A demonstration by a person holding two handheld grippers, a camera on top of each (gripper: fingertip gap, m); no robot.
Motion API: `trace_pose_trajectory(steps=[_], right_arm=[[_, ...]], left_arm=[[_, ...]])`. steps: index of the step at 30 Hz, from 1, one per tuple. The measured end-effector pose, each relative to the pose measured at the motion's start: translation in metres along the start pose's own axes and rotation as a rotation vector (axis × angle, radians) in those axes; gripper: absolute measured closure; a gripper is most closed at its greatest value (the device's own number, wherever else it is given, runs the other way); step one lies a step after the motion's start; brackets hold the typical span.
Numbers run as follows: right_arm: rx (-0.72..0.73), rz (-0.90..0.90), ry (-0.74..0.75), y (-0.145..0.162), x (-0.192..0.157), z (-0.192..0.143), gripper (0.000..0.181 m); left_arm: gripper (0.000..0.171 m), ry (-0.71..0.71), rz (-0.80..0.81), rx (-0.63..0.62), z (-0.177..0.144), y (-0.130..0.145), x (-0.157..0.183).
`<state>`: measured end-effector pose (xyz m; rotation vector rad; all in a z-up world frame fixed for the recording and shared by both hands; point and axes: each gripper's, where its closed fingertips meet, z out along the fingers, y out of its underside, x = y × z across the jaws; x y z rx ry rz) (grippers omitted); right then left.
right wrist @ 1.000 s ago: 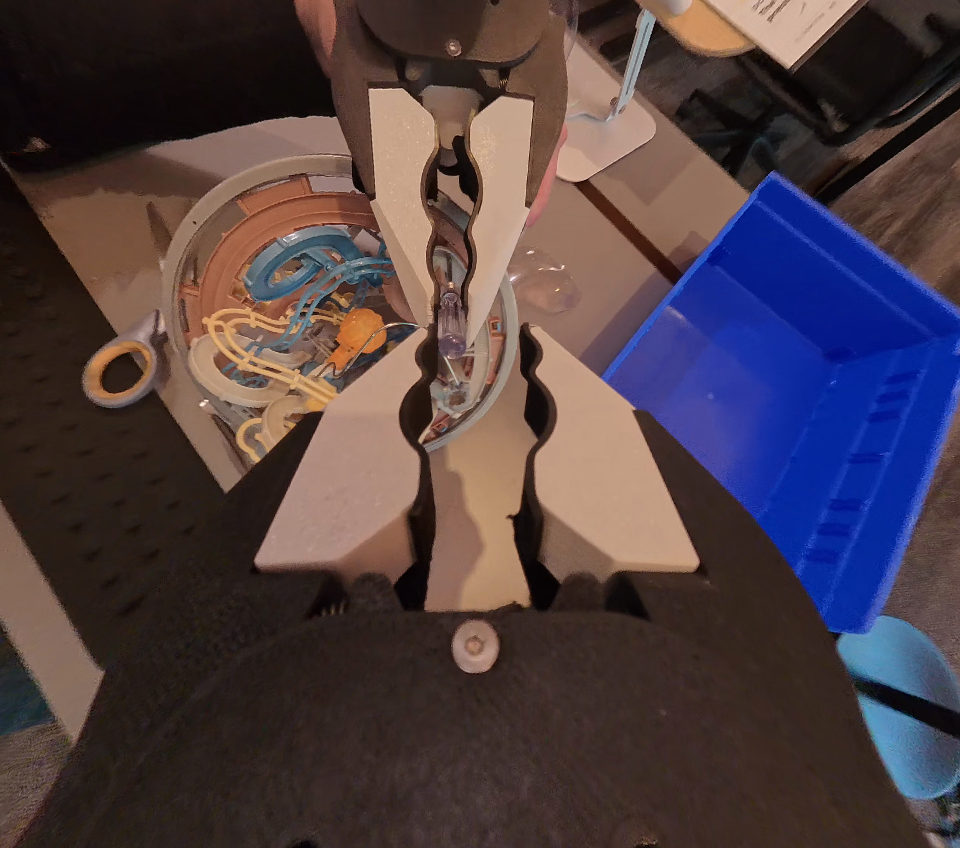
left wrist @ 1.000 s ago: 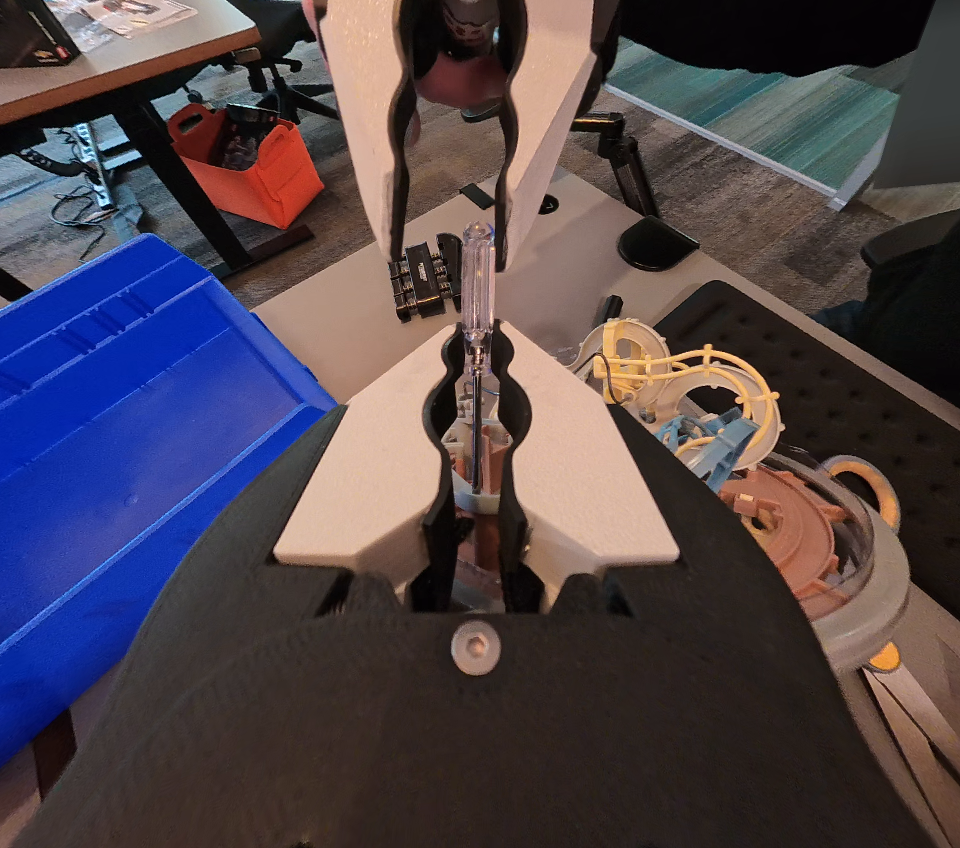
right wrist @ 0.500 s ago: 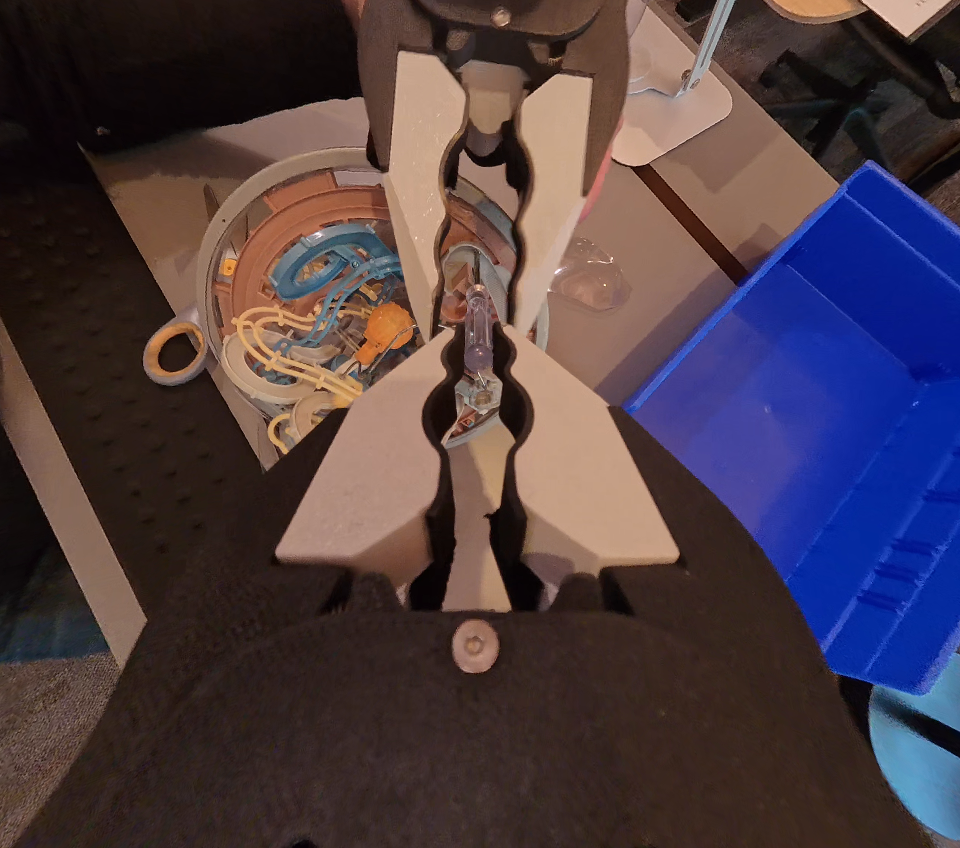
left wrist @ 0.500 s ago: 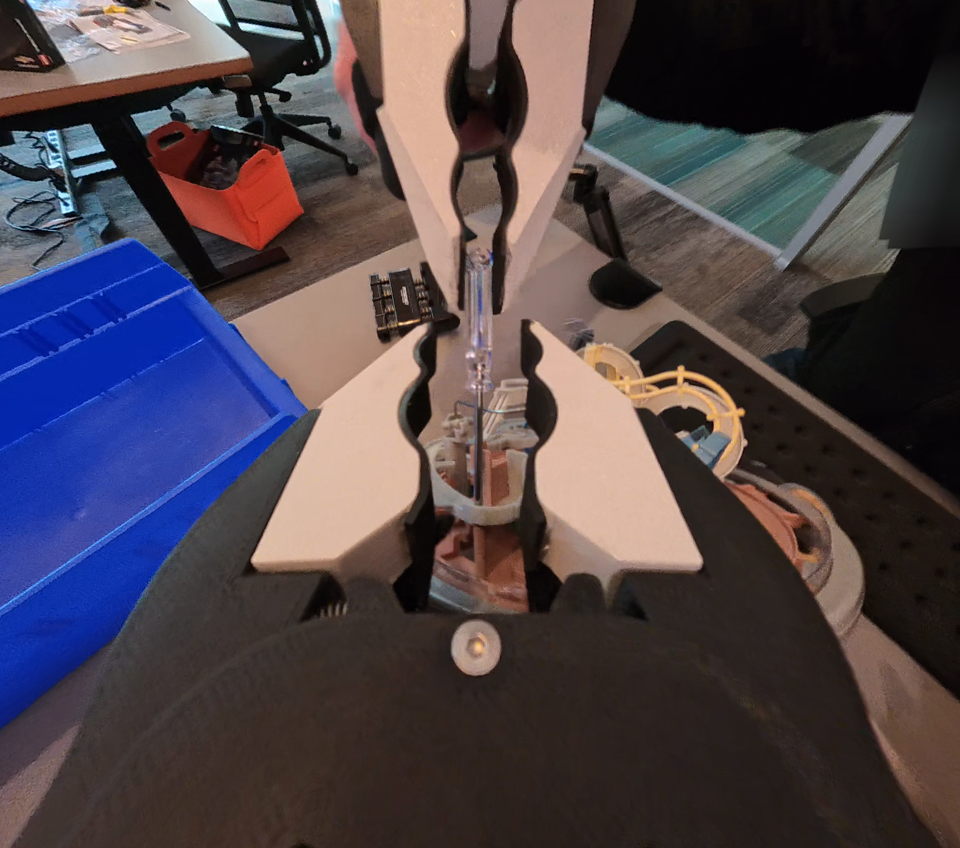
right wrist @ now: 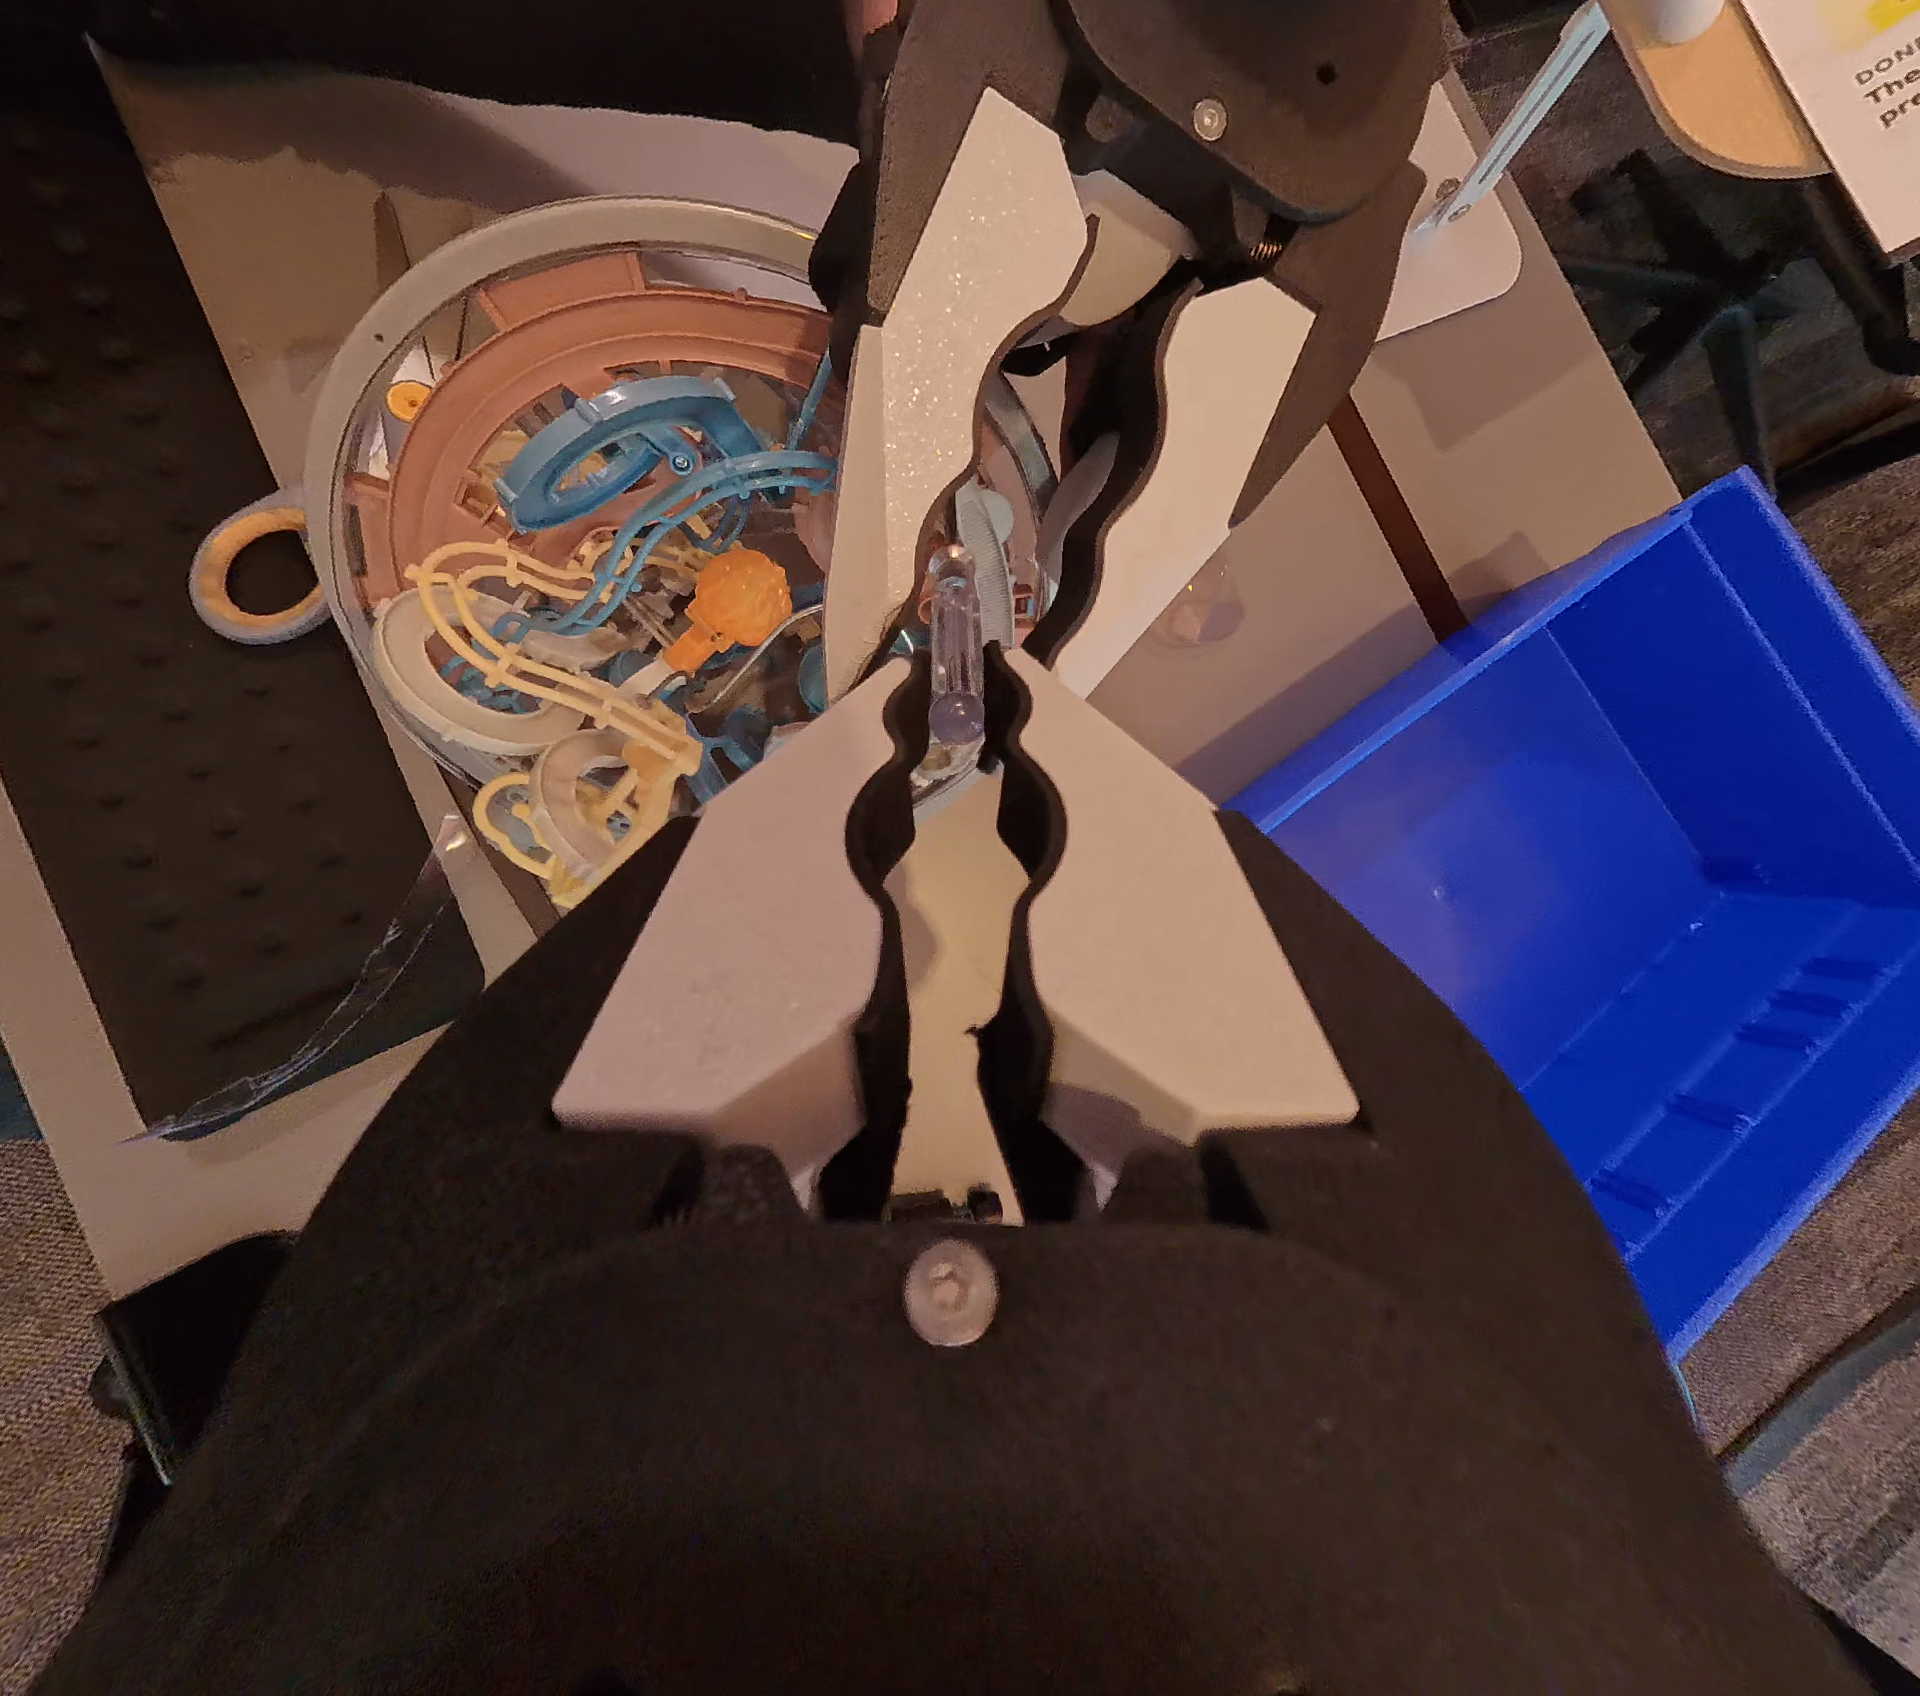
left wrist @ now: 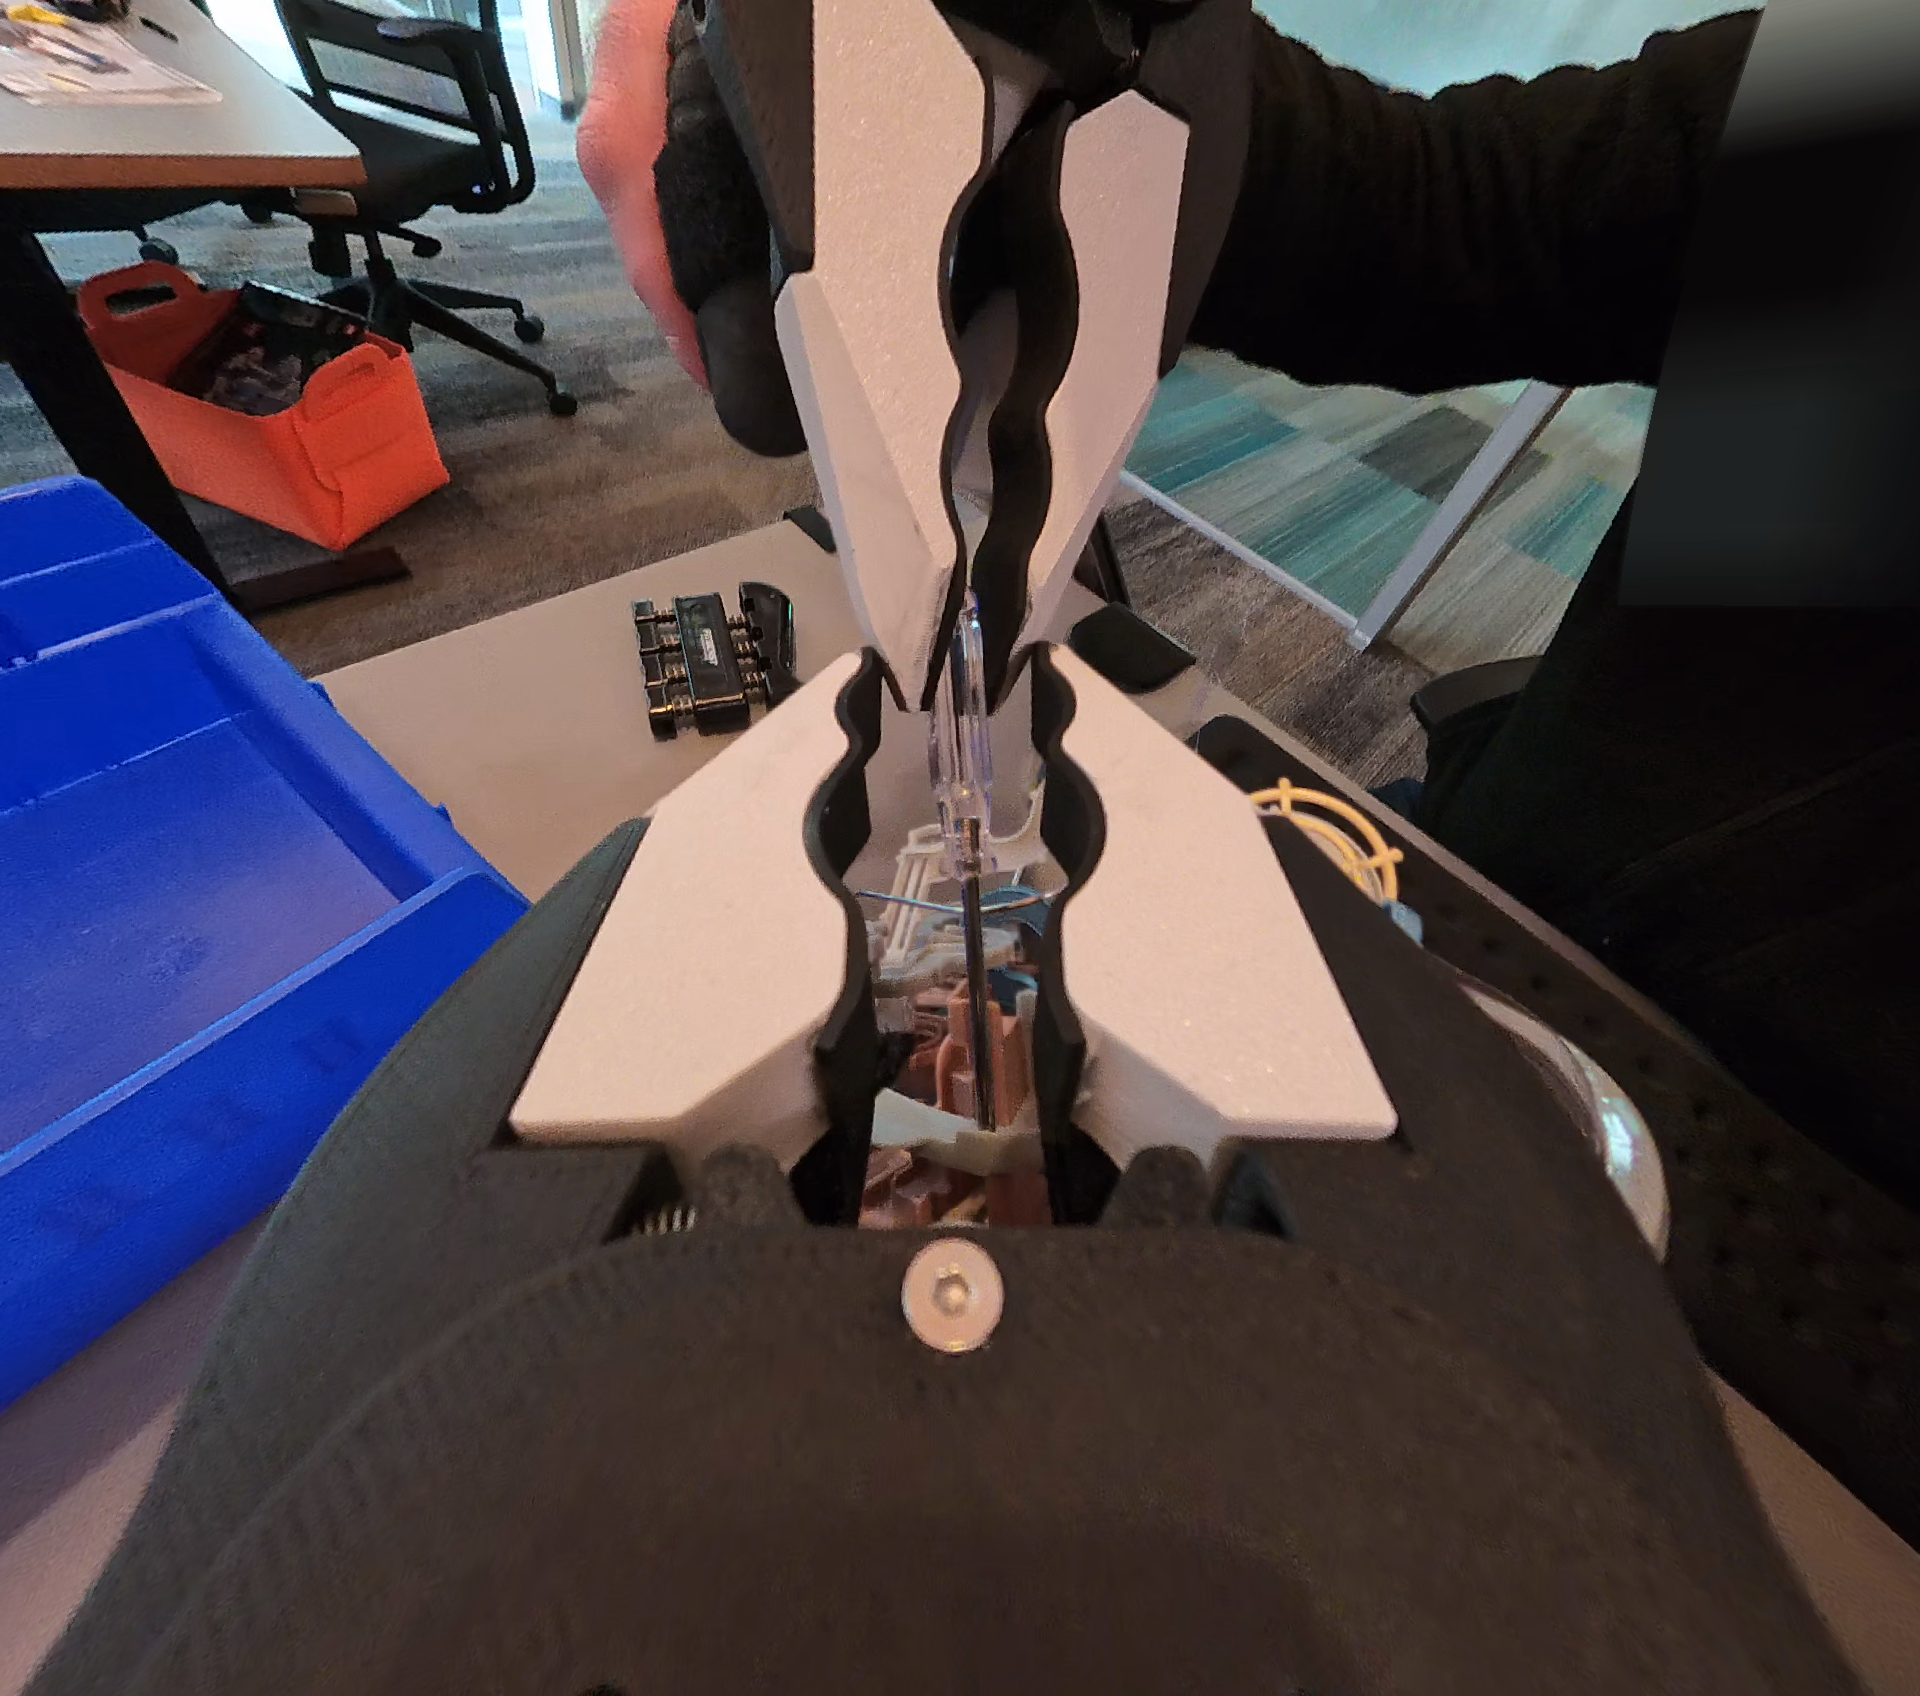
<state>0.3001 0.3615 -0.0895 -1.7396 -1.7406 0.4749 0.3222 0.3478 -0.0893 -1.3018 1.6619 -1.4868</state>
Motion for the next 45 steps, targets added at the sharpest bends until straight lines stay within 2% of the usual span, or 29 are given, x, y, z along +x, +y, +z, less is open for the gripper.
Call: trace_pose_trajectory(steps=[10,13,15,20,23,27,30,32,33,38,40,42,45], right_arm=[[-0.032,-0.045,-0.022,-0.006,-0.005,-0.001,0.173],[-0.028,-0.049,-0.013,-0.006,-0.009,-0.004,0.173],[-0.009,-0.03,-0.009,-0.006,-0.011,-0.005,0.173],[0.04,0.018,-0.001,-0.001,-0.017,-0.006,0.173],[0.061,0.044,0.011,-0.001,-0.018,-0.006,0.173],[0.084,0.058,0.014,-0.002,-0.021,-0.008,0.173],[0.084,0.069,0.022,-0.002,-0.025,-0.009,0.173],[0.087,0.072,0.031,-0.003,-0.028,-0.01,0.173],[0.092,0.076,0.036,-0.004,-0.03,-0.012,0.173],[0.105,0.11,0.074,-0.004,-0.036,-0.019,0.173],[0.131,0.124,0.087,-0.006,-0.039,-0.022,0.173],[0.156,0.144,0.11,-0.009,-0.041,-0.028,0.173],[0.197,0.157,0.151,-0.016,-0.047,-0.037,0.173]], left_arm=[[0.144,0.071,-0.021,0.105,0.0,-0.004,0.008],[0.126,0.078,-0.024,0.177,-0.008,-0.02,0.013],[0.111,0.033,-0.032,0.18,-0.017,-0.025,0.012],[0.055,-0.122,-0.142,0.018,-0.037,0.006,0.019],[0.031,-0.225,-0.261,-0.071,-0.051,0.032,0.032],[0.035,-0.311,-0.376,-0.107,-0.054,0.061,0.05],[0.061,-0.378,-0.482,-0.101,-0.049,0.071,0.053],[0.099,-0.383,-0.524,-0.096,-0.047,0.076,0.057],[0.107,-0.387,-0.528,-0.096,-0.047,0.078,0.059],[0.111,-0.404,-0.487,-0.078,-0.049,0.077,0.066],[0.124,-0.421,-0.44,-0.073,-0.05,0.075,0.069],[0.125,-0.482,-0.32,-0.118,-0.053,0.078,0.07],[0.127,-0.536,-0.3,-0.135,-0.059,0.077,0.075]])
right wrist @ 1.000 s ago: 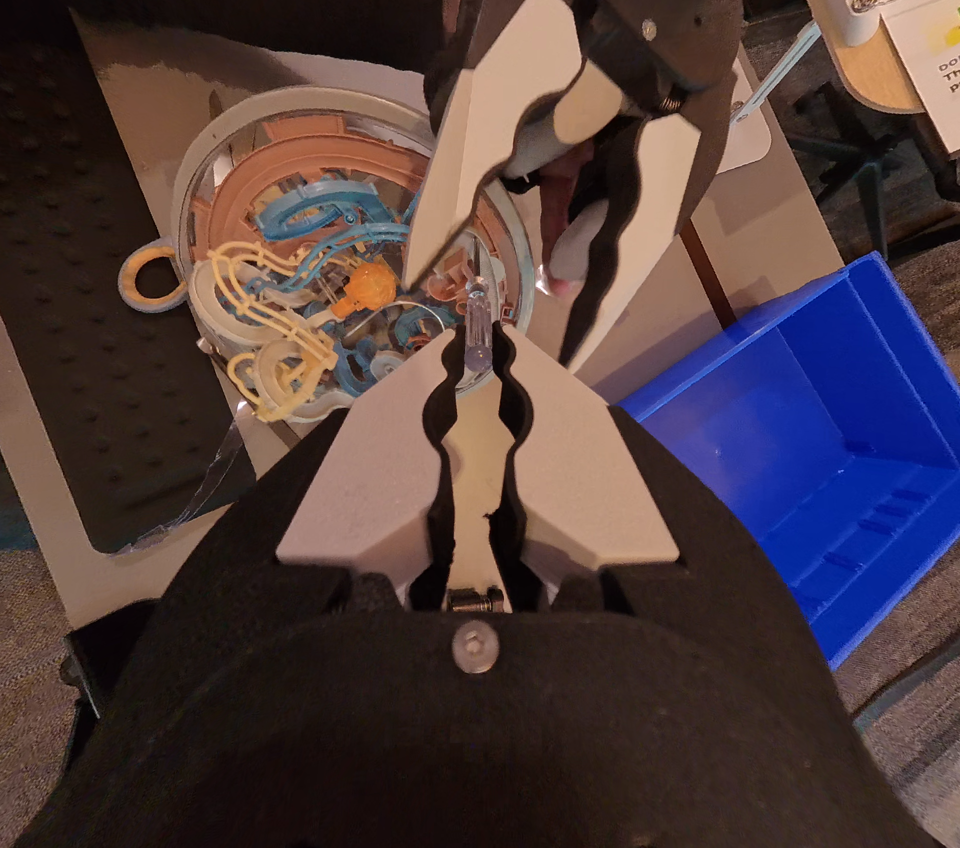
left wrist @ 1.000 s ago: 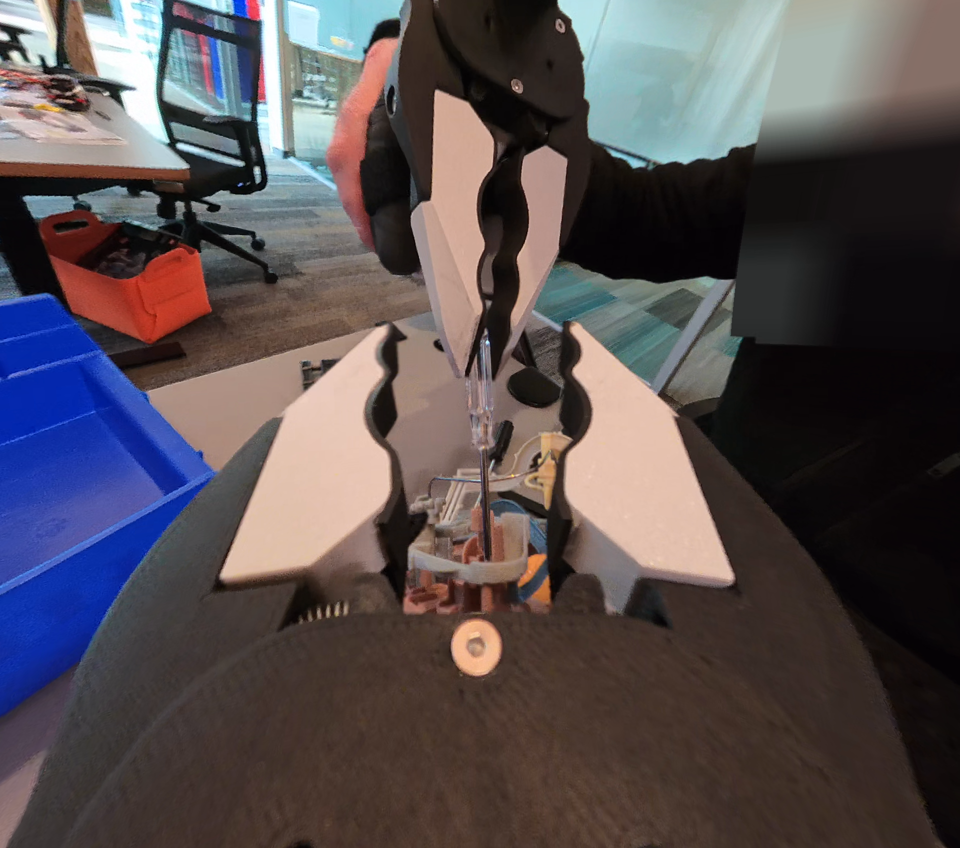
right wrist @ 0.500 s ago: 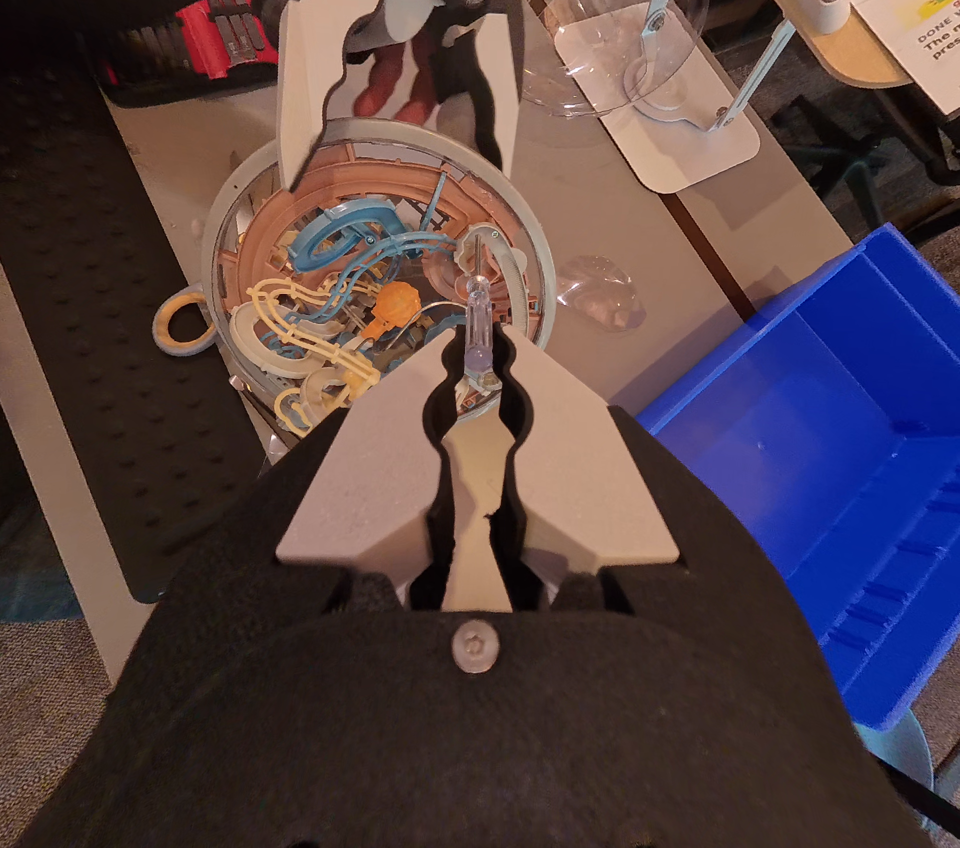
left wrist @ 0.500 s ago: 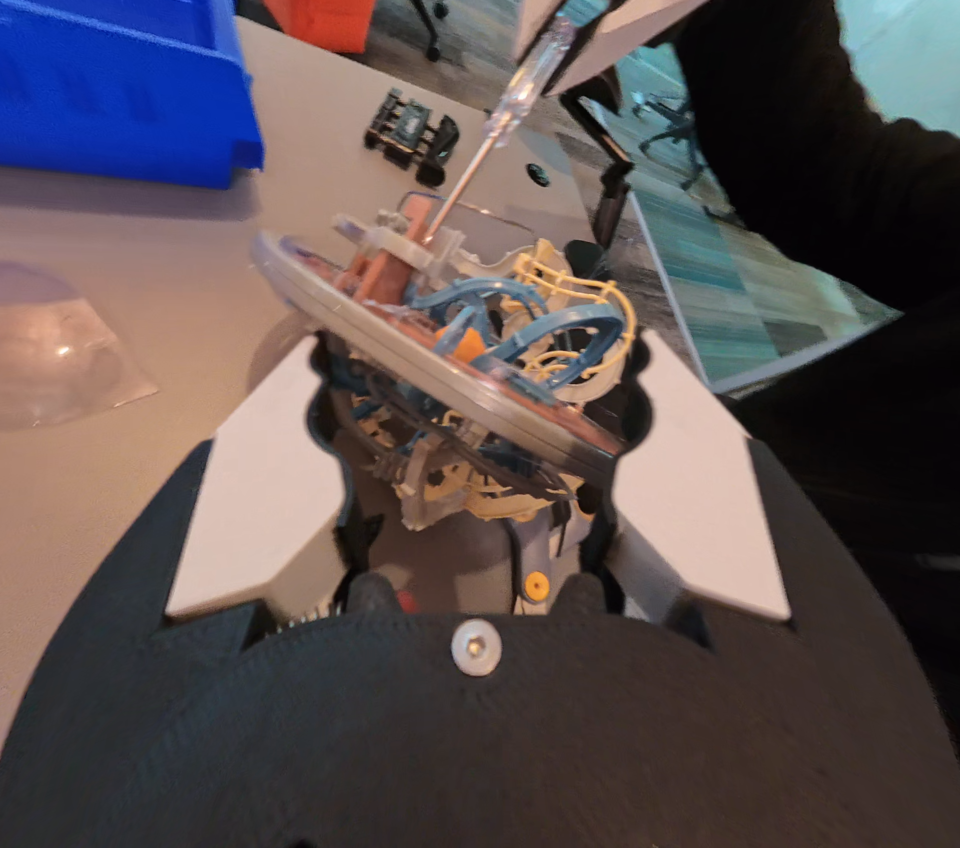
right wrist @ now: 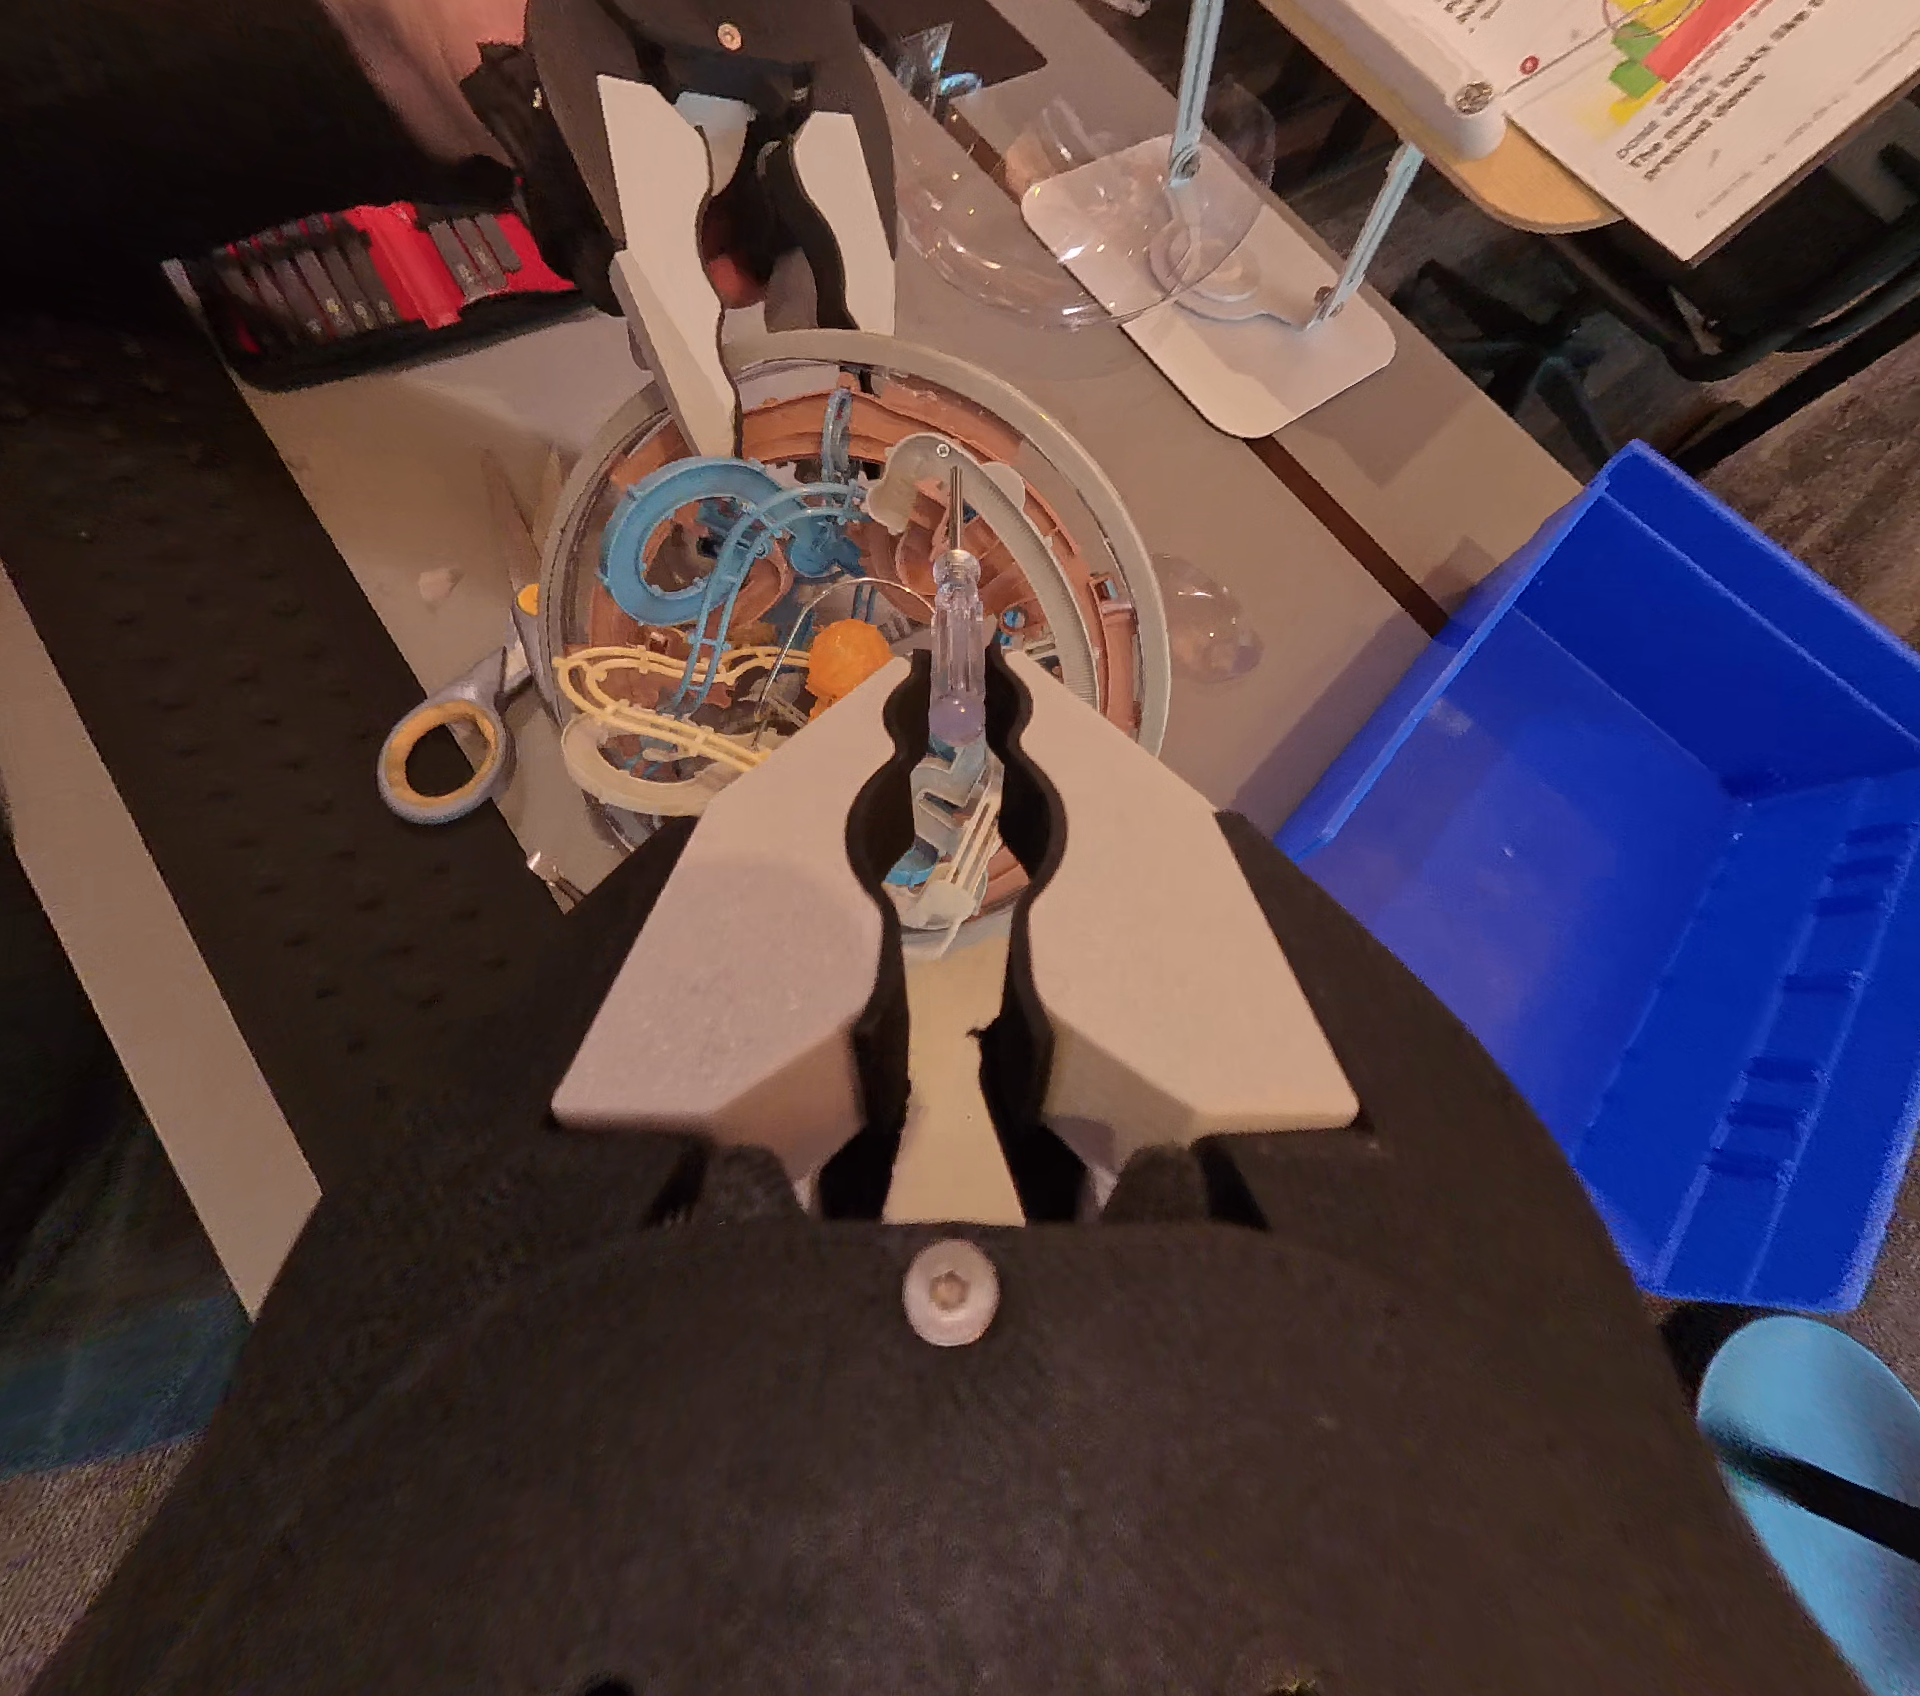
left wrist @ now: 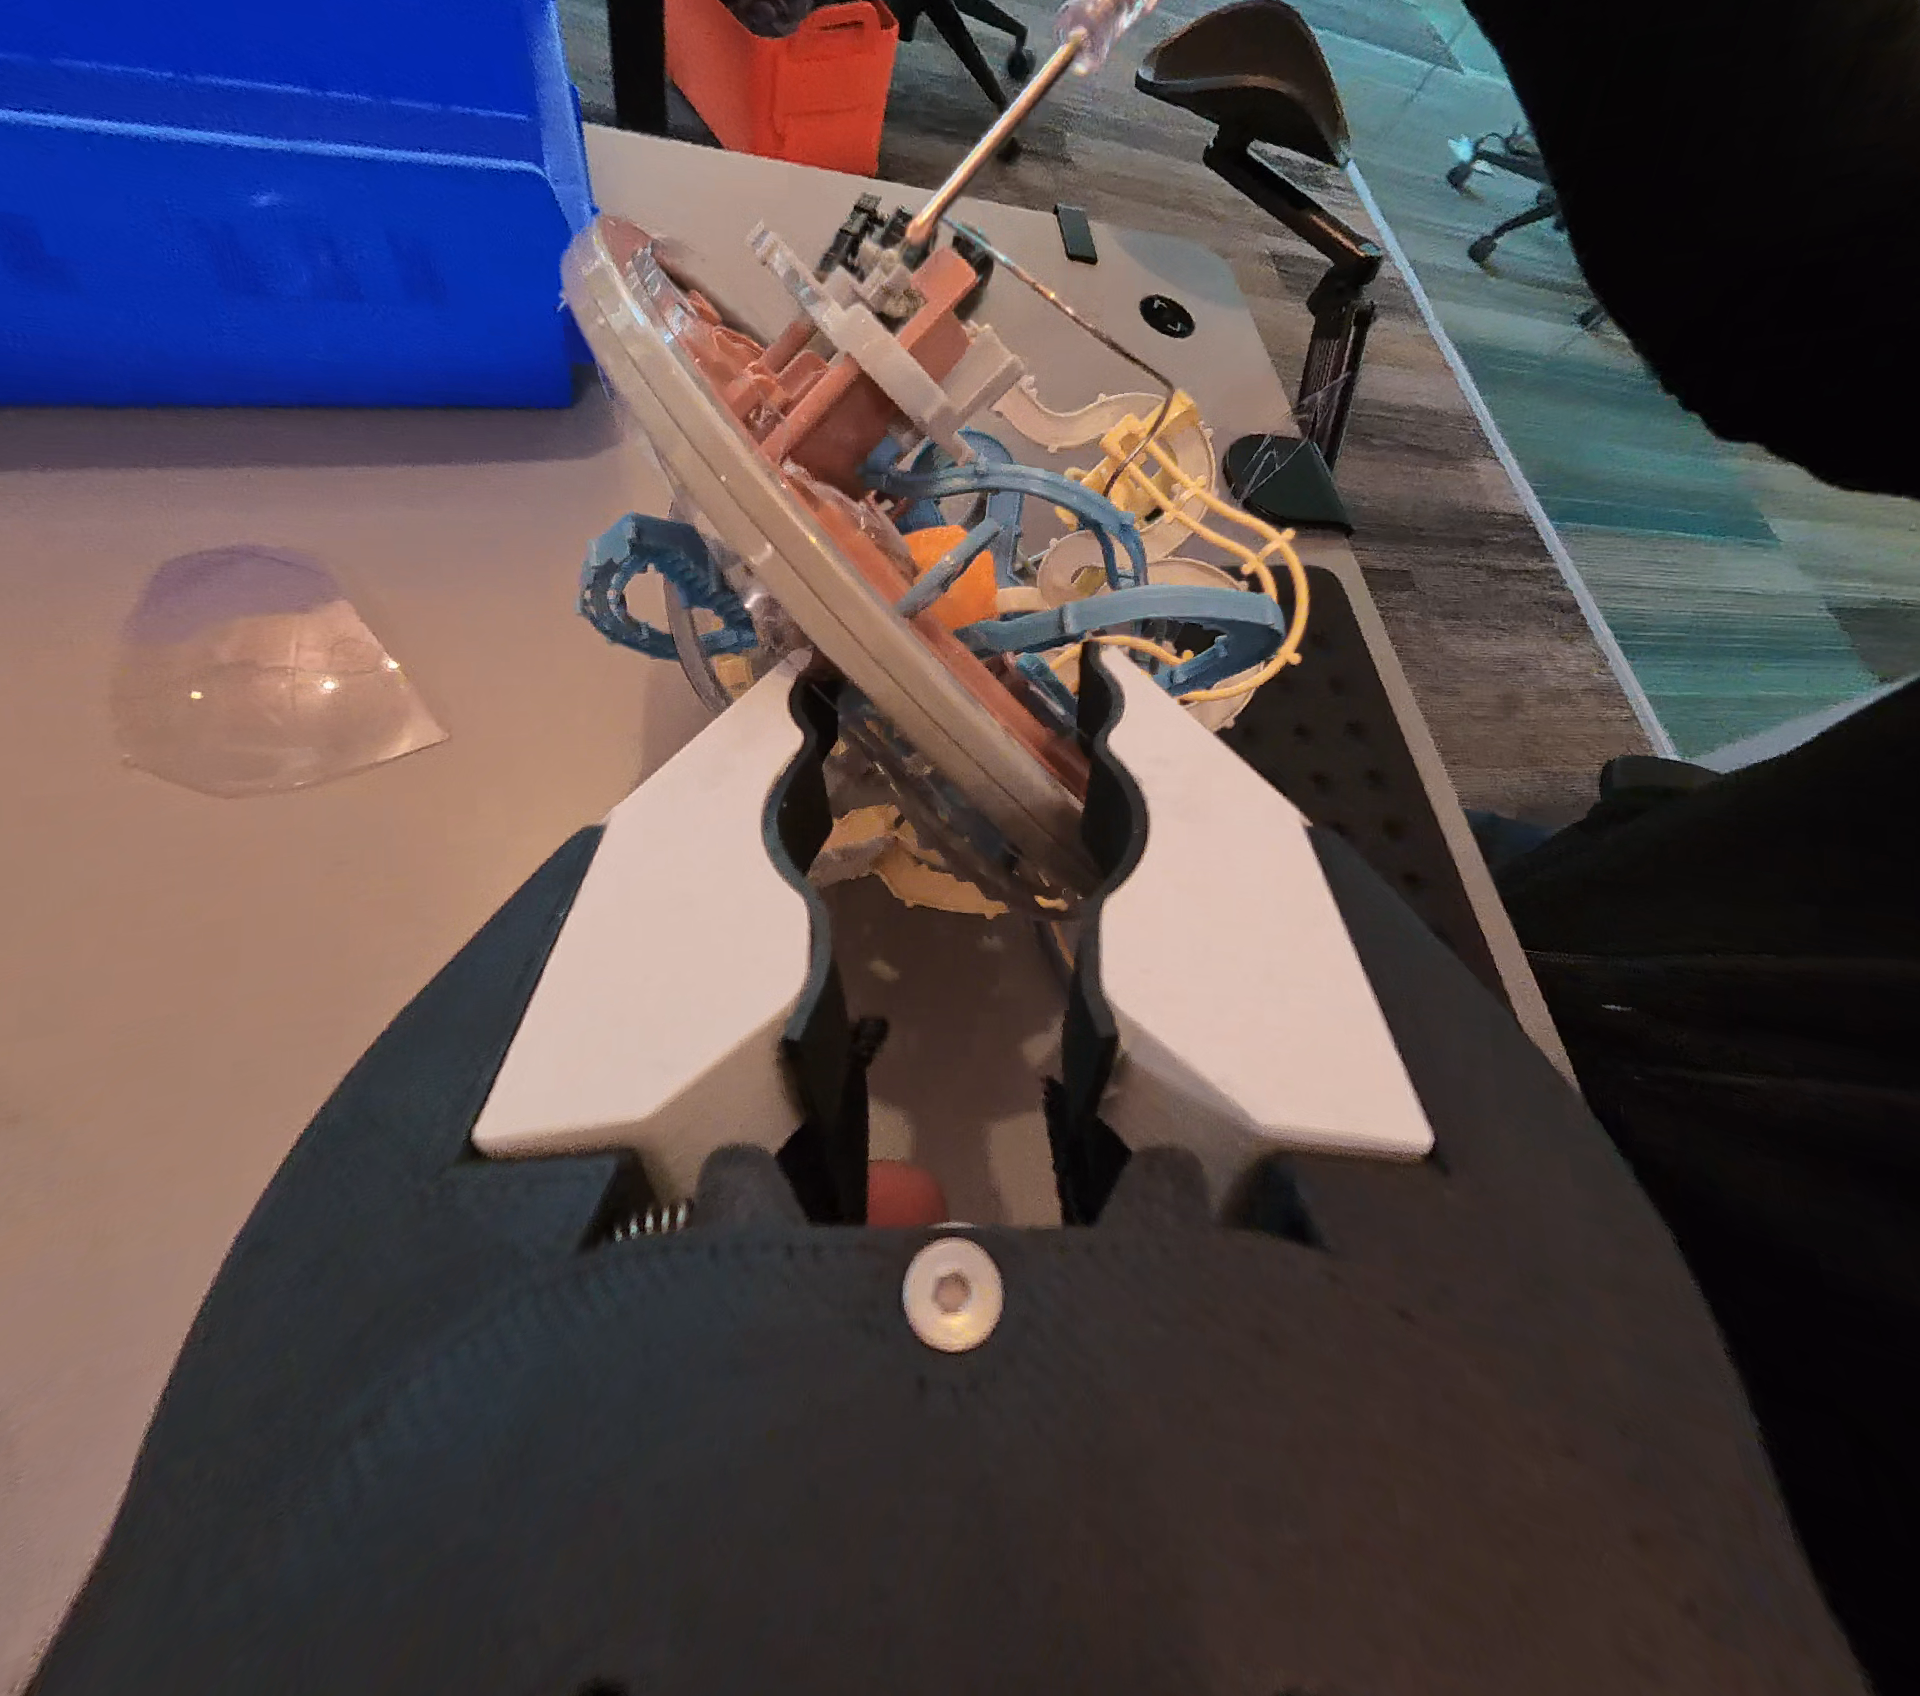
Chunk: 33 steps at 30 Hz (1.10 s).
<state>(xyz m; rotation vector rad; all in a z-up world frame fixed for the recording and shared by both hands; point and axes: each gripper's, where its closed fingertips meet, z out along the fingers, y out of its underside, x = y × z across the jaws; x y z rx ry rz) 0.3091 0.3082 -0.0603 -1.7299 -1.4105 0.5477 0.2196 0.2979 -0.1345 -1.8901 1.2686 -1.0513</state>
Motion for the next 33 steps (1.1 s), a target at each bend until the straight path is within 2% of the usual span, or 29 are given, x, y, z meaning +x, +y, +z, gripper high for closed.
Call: trace_pose_trajectory(steps=[8,11,14,21,24,33], right_arm=[[0.1,0.014,0.103,-0.02,-0.033,-0.013,0.173],[0.143,0.01,0.112,-0.029,-0.051,-0.008,0.173],[0.21,0.031,0.108,-0.044,-0.072,0.003,0.173],[0.331,0.104,0.043,-0.067,-0.118,0.037,0.173],[0.34,0.132,0.049,-0.068,-0.126,0.048,0.173],[0.383,0.225,0.023,-0.062,-0.14,0.077,0.173]], left_arm=[[0.13,-0.33,0.226,0.029,-0.048,0.0,0.003],[0.128,-0.427,0.218,0.077,-0.073,-0.001,0.01],[0.129,-0.536,0.287,0.118,-0.091,0.012,0.015],[0.13,-0.757,0.428,0.073,-0.119,0.048,0.026],[0.13,-0.785,0.489,0.073,-0.124,0.06,0.03],[0.129,-0.784,0.495,0.144,-0.134,0.078,0.038]])
